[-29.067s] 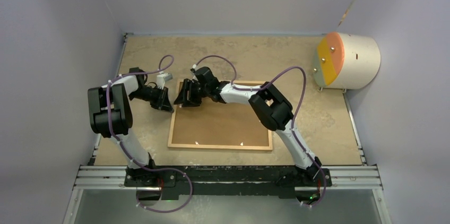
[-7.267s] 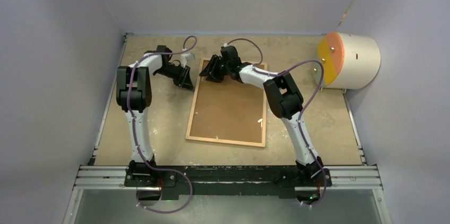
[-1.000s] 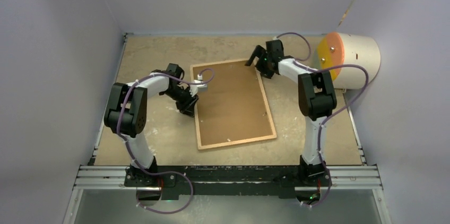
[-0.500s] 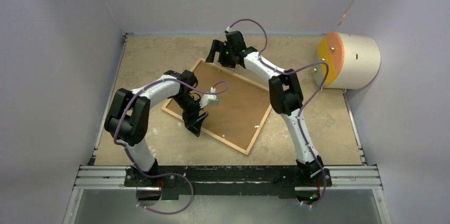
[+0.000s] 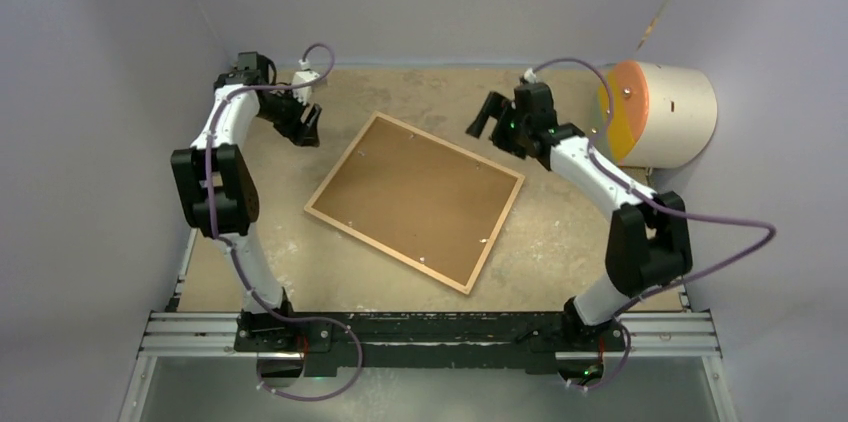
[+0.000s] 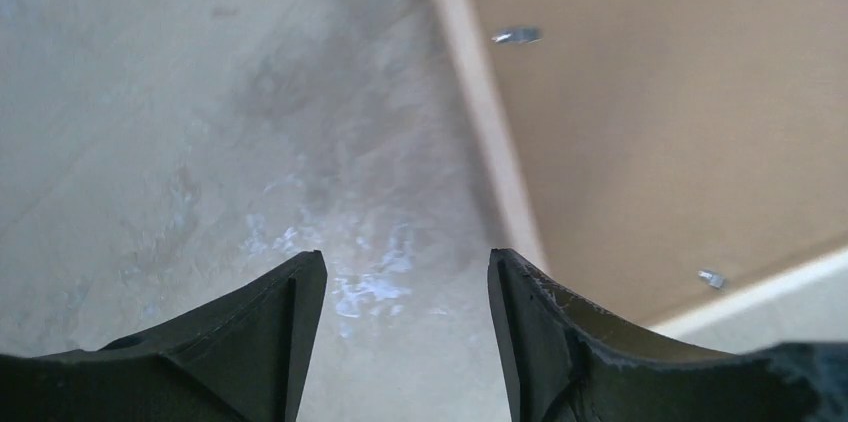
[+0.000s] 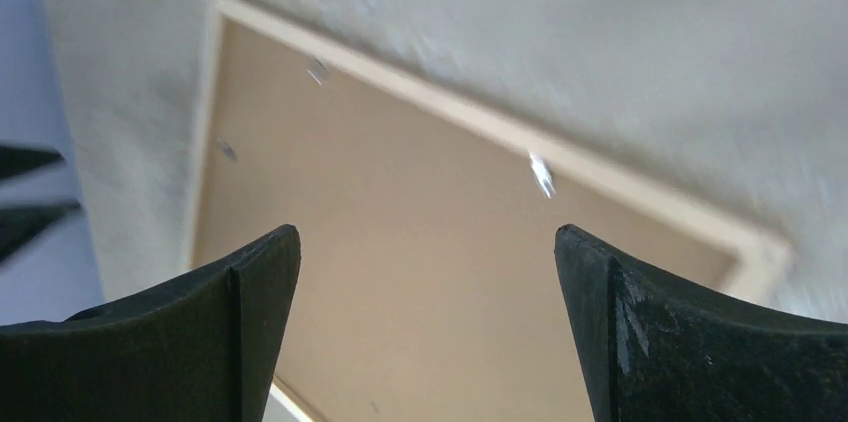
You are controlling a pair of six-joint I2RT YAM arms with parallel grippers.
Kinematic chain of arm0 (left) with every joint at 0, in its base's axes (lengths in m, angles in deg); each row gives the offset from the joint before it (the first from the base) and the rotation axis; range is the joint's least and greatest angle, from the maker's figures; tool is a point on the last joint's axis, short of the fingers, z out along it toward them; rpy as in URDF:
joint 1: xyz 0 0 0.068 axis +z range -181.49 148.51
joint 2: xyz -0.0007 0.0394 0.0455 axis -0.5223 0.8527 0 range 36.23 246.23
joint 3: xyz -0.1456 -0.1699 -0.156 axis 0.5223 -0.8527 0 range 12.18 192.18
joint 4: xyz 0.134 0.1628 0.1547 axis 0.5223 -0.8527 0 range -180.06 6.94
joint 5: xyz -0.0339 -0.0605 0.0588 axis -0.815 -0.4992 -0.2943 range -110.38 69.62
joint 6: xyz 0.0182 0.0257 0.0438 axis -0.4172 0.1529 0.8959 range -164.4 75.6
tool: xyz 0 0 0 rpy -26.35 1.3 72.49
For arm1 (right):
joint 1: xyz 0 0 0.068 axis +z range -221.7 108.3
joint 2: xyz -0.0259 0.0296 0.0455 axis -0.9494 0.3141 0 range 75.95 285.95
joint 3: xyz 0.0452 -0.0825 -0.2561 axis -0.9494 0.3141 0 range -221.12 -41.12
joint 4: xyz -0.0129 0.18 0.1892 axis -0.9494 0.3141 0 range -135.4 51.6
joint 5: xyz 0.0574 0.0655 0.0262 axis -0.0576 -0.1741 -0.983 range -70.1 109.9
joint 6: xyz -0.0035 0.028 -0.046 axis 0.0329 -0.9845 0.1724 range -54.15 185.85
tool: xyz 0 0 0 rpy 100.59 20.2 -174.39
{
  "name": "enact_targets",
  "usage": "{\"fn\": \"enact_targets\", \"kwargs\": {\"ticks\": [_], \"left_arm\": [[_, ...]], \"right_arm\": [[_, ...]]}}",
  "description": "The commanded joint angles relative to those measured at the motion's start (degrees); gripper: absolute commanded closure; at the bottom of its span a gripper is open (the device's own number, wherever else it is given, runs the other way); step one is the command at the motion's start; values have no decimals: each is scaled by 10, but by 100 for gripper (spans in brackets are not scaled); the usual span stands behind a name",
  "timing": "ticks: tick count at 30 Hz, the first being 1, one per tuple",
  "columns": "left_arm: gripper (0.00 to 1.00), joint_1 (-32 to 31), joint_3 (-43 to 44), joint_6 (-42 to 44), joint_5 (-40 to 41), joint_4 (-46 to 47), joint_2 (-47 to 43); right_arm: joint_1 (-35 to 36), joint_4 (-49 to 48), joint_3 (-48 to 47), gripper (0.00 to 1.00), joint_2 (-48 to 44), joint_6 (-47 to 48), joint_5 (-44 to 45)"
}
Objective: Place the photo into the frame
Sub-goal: Adjust the photo frame at the center of the board.
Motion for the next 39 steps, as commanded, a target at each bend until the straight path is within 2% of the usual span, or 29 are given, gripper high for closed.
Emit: {"fn": "enact_targets", "kwargs": {"ticks": [1, 5, 9, 15, 19, 22, 29, 32, 35, 37, 39], "left_arm": [[39, 24, 9, -50, 21, 41, 72], [48, 26, -44, -53, 55, 91, 86], [56, 25, -101, -51, 55, 112, 76], [60, 14, -202, -28, 19, 109, 30], [59, -13, -255, 14, 14, 73, 8], [59, -39, -293, 41, 3, 47, -12], [59, -95, -355, 104, -36, -19, -74], [58, -86, -363, 103, -26, -11, -95], [58, -44, -331, 96, -47, -18, -84], [57, -7, -286, 76, -85, -33, -57], [56, 11, -260, 61, -124, -41, -36]], "right_arm": [[-8, 21, 171, 1, -100, -31, -23], [-30, 52, 270, 1, -197, -38, -38], [-41, 64, 326, 1, -248, -43, -51], [-47, -15, 372, 1, -208, -53, -110], [-64, -82, 360, 1, -134, -49, -175], [-71, -83, 320, 1, -84, -33, -190], [-74, -11, 227, 1, -57, -3, -117], [-74, 27, 205, 1, -69, 9, -60], [-74, 44, 187, 2, -106, 11, -12], [-74, 18, 182, 4, -135, 9, 12], [-64, -25, 187, 8, -149, -6, -17]]}}
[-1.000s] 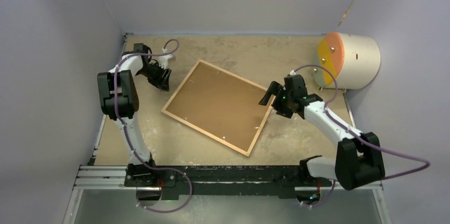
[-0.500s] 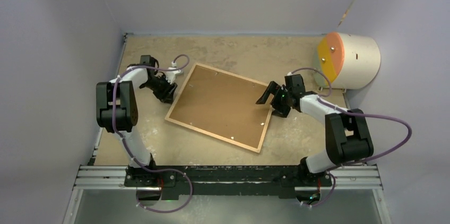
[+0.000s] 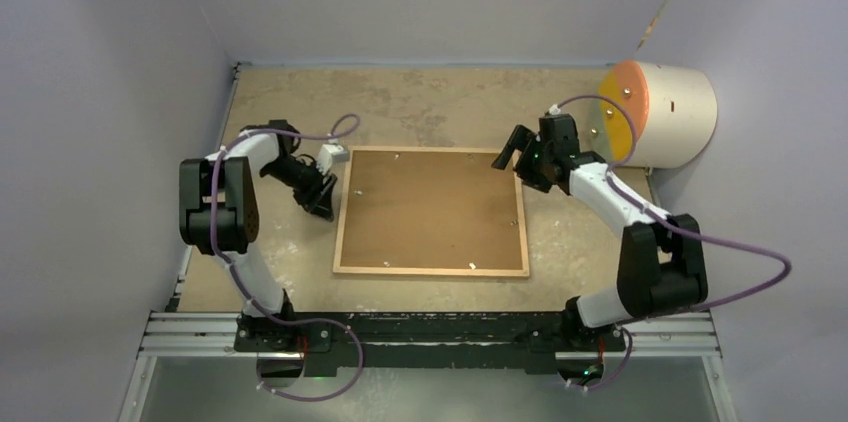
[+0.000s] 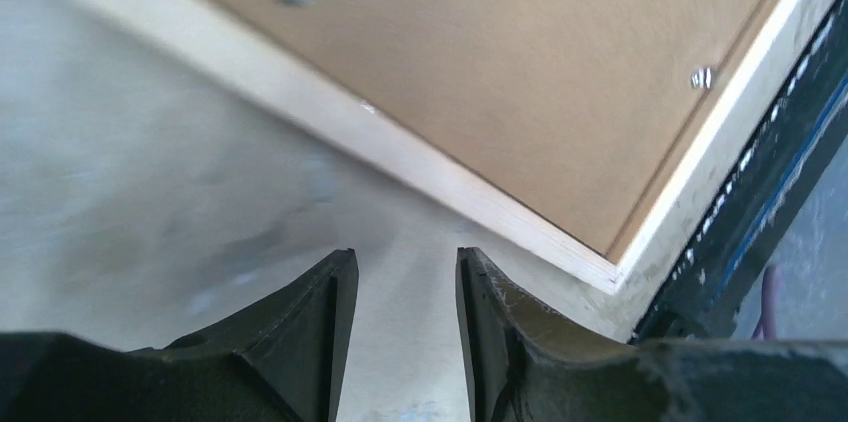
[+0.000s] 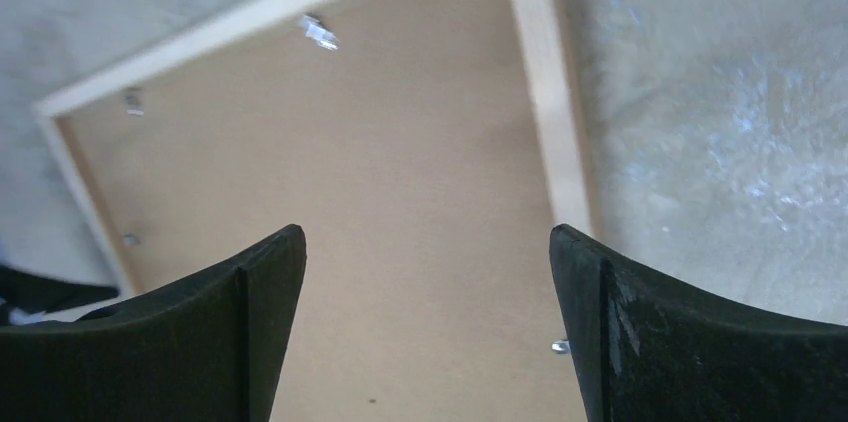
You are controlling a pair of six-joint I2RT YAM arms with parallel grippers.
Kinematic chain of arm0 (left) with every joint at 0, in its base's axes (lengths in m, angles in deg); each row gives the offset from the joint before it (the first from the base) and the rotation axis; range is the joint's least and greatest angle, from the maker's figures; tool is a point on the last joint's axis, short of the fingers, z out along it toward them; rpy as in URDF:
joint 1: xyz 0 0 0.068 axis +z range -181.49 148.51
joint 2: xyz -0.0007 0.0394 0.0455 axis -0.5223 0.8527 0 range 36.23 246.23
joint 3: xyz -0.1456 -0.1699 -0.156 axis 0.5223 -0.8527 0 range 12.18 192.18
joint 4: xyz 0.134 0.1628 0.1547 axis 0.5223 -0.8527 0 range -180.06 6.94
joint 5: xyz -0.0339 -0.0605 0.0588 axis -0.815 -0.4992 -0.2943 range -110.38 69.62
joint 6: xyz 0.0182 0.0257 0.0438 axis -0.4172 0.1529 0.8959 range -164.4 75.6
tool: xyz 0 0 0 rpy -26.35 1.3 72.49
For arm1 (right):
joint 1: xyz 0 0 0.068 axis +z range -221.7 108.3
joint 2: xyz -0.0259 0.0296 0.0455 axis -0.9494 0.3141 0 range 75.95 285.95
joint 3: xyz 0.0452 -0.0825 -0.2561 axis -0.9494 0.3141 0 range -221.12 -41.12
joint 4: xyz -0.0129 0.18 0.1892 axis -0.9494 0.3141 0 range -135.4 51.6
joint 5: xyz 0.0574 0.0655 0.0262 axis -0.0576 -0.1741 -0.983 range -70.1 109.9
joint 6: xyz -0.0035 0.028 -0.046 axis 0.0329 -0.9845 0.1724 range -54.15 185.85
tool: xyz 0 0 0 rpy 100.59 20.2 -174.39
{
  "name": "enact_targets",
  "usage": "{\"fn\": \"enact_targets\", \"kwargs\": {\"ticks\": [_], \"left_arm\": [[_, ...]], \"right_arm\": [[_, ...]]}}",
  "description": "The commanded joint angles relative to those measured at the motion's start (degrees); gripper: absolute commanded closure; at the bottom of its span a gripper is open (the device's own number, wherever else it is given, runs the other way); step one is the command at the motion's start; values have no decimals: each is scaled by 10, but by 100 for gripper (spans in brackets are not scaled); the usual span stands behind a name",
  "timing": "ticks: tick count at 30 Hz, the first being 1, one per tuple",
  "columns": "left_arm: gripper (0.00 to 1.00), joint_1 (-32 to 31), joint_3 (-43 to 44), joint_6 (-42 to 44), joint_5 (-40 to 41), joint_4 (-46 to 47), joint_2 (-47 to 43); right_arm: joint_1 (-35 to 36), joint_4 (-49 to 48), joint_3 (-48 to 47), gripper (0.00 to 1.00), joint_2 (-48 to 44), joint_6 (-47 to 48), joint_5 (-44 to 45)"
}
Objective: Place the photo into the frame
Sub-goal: Adjust the photo frame at the center of the board.
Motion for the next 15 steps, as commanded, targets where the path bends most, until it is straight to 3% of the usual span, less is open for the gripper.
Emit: {"fn": "enact_targets", "kwargs": {"ticks": [1, 8, 15], "left_arm": [[55, 51, 69, -24, -117, -22, 39], [57, 33, 60, -53, -152, 11, 82], [67, 33, 46, -58, -137, 31, 95]], "right_arm": [[25, -69, -29, 10, -55, -20, -14], [164, -160, -131, 16, 115, -34, -152], [254, -170, -306, 24, 287, -30, -199]]}}
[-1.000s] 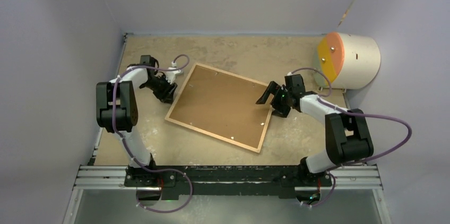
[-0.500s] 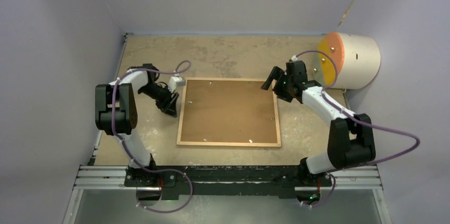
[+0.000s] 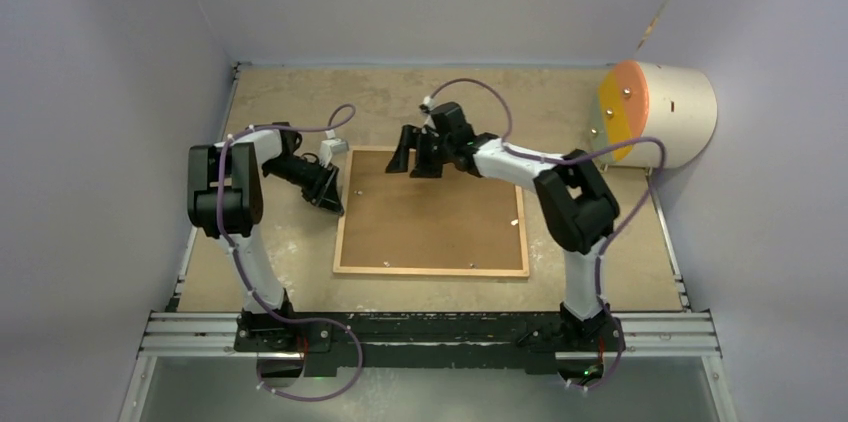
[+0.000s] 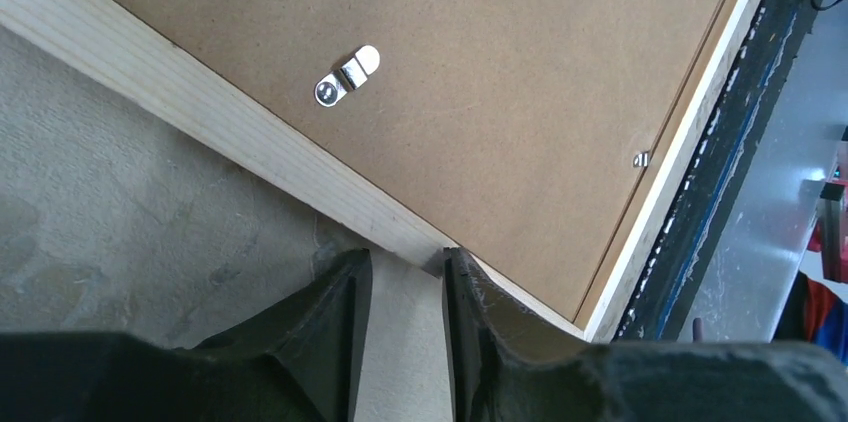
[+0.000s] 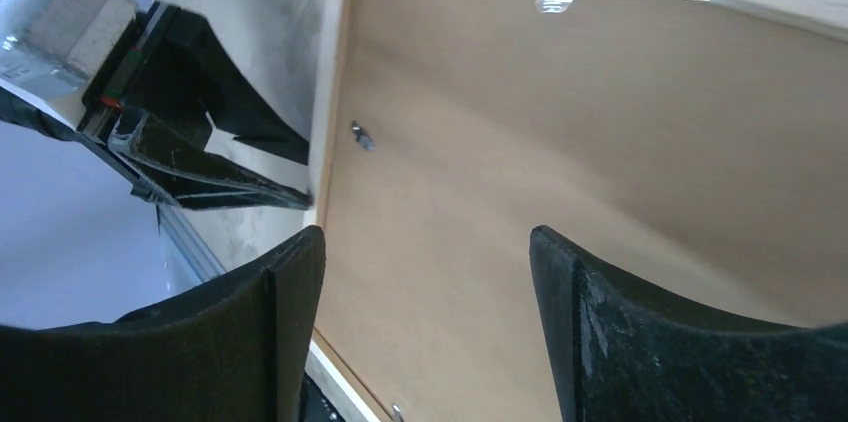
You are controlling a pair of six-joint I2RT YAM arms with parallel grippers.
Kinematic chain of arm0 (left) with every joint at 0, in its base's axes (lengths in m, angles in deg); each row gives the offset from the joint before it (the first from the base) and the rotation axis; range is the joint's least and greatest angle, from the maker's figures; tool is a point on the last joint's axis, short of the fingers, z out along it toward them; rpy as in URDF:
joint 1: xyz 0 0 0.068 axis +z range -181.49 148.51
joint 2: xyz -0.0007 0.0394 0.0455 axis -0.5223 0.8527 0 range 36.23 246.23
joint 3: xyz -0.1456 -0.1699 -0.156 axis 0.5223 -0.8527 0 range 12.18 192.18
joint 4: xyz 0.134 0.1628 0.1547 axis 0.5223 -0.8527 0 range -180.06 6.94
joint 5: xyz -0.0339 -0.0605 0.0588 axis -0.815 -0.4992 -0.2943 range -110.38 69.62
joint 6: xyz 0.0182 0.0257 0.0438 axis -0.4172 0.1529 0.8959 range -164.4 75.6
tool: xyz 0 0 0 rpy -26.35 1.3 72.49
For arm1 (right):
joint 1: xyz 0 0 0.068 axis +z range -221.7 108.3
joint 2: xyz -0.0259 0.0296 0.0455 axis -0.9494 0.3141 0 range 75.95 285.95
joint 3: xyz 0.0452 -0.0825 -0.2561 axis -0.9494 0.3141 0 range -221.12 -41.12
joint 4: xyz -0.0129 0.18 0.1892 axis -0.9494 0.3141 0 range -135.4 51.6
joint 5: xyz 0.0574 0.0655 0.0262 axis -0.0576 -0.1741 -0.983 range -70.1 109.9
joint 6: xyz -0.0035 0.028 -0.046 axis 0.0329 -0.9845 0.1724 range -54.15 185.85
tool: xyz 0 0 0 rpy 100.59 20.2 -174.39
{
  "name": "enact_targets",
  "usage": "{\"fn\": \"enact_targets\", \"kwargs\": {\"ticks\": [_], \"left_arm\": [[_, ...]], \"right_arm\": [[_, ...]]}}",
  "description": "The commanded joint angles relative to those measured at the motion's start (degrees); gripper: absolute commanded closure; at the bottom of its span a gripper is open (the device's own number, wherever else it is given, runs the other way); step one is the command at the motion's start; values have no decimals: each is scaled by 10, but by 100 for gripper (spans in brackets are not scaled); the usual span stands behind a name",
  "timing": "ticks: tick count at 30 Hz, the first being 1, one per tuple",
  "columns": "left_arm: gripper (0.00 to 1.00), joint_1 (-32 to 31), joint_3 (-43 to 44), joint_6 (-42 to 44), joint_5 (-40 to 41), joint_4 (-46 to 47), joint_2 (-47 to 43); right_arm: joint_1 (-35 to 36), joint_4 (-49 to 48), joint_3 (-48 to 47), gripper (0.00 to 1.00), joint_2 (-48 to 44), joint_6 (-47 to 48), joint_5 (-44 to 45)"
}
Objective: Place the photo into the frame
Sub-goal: Adjust the photo frame at the center of the board, then install the photo frame at the center of the board.
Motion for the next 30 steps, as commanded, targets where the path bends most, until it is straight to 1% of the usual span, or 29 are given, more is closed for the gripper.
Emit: {"fn": "enact_targets", "kwargs": {"ticks": [1, 5, 10, 18, 30], "left_arm": [[69, 1, -13, -9, -11, 25, 0], [74, 1, -24, -14, -9, 38, -2], [78, 1, -32, -22, -6, 53, -6], [80, 1, -34, -23, 1, 55, -16], [82, 2, -31, -30, 13, 62, -23]], "right_arm": [[36, -24, -102, 26, 59, -4, -57], [56, -20, -162, 33, 121, -12, -63], [70, -10, -208, 43, 168, -22, -70], [81, -3, -245, 46, 215, -30, -81], [101, -5, -253, 48, 237, -39, -92]]}}
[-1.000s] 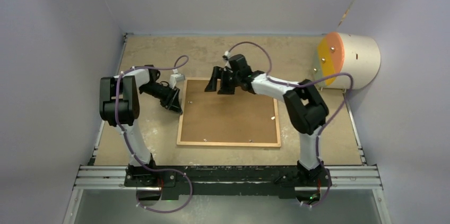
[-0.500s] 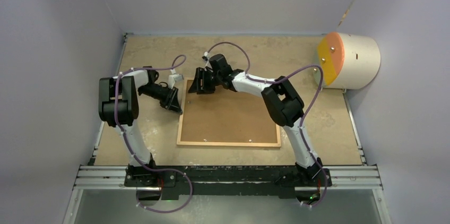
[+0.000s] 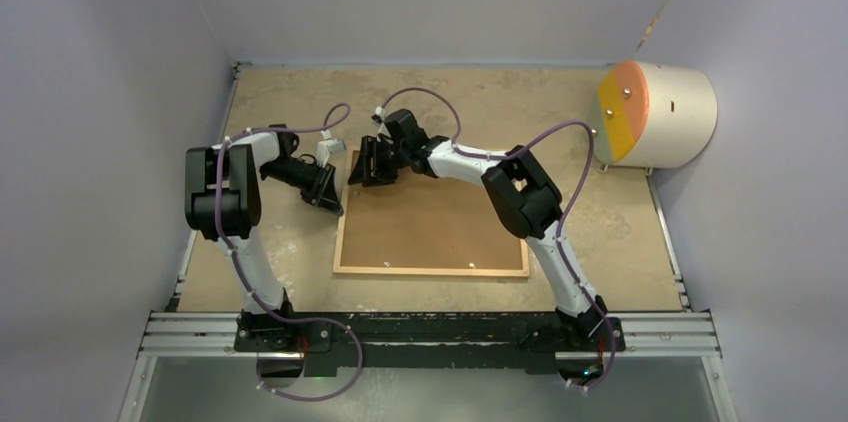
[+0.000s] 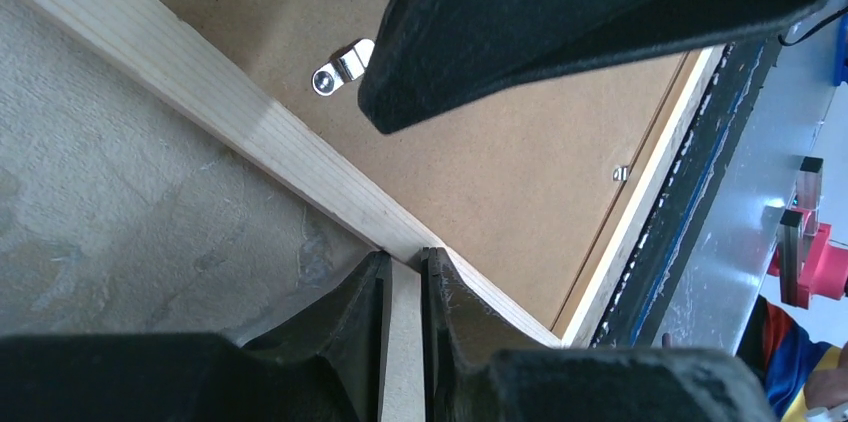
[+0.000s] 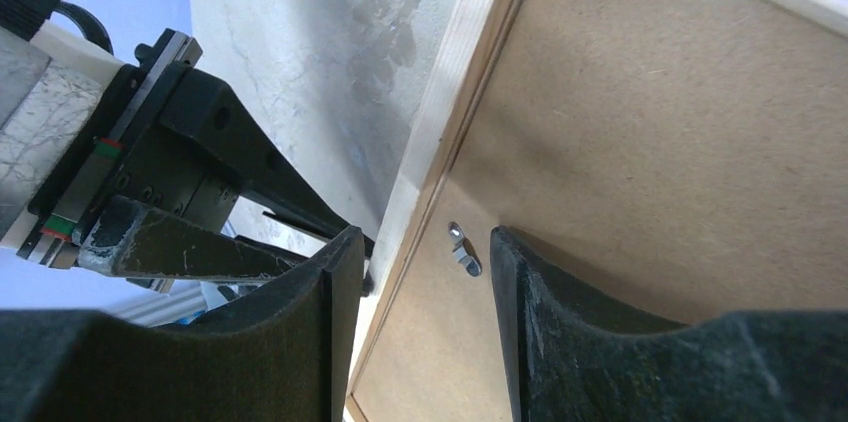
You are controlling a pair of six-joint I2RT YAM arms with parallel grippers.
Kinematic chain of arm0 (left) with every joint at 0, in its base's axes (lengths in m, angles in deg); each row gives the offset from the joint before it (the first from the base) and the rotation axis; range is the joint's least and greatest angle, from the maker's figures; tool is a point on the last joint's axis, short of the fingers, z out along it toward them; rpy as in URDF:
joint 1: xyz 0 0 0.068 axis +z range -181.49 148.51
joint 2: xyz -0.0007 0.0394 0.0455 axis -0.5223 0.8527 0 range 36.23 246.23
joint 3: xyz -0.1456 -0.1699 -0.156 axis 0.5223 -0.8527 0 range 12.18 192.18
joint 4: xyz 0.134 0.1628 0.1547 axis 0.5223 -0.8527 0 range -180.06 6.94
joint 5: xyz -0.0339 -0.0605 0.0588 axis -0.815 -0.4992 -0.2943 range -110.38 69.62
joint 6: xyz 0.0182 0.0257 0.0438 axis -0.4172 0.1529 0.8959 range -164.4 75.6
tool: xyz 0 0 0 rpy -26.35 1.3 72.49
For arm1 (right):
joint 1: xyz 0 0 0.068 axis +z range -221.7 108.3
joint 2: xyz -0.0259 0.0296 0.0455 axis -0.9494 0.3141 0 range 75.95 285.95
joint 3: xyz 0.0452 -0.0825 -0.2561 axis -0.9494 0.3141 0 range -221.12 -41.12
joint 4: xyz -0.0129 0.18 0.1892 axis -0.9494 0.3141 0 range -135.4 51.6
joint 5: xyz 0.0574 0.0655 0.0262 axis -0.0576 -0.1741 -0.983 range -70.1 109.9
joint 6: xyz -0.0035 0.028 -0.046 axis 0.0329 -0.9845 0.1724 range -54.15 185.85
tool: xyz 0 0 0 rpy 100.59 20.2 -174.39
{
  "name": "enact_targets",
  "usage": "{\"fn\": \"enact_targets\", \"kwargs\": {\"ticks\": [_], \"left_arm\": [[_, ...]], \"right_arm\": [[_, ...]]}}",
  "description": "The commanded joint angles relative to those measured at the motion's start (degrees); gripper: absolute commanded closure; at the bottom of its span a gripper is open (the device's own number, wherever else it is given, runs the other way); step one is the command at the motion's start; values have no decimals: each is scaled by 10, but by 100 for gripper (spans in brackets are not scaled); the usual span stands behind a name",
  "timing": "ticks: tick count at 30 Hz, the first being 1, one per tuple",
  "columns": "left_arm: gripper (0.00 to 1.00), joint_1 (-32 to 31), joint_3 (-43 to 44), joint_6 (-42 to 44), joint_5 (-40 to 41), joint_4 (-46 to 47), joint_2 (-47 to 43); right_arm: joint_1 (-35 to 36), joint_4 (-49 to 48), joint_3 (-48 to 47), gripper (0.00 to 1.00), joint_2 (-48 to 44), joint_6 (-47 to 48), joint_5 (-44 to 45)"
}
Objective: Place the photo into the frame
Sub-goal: Install the photo frame at the center of the board.
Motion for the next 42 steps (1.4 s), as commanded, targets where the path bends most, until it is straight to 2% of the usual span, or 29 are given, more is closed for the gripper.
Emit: {"fn": "enact_targets", "kwargs": {"ticks": [1, 42], "left_arm": [[82, -6, -9, 13, 25, 39, -14], [86, -6, -13, 8, 31, 52, -29]], "right_arm": [[13, 4, -18, 48, 6, -7, -22], [44, -33, 58, 51, -56, -65, -16]]}}
